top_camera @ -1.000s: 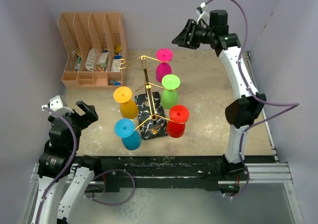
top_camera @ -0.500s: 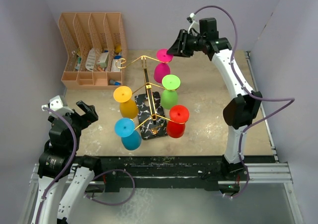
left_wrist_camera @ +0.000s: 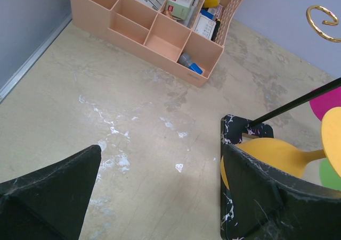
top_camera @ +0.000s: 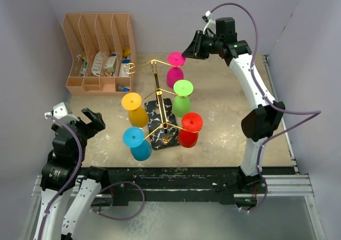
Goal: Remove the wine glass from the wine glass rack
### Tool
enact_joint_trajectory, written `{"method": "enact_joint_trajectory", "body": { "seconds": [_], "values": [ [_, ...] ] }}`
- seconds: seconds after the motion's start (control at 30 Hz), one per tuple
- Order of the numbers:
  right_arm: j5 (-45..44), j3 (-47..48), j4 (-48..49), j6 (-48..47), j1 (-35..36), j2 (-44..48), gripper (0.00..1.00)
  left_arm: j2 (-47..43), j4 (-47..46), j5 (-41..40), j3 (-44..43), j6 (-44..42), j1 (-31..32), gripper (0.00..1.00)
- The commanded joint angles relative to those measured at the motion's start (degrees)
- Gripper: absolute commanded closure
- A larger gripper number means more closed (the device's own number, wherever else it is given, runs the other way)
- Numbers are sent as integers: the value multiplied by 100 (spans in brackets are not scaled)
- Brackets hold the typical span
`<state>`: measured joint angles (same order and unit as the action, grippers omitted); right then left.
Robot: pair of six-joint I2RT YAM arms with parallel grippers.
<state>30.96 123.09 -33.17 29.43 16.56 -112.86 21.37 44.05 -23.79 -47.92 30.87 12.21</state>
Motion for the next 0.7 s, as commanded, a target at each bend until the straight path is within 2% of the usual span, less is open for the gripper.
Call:
{"method": "enact_joint_trajectory", "body": {
  "seconds": [0.0,0.67],
  "values": [
    [-18,42,65,-113,32,290,77,31,-152,-20,-139,2,36,1],
    [414,-57,326,100,117,571,76,93,-160,-20,-138,6,36,1]
  ]
}}
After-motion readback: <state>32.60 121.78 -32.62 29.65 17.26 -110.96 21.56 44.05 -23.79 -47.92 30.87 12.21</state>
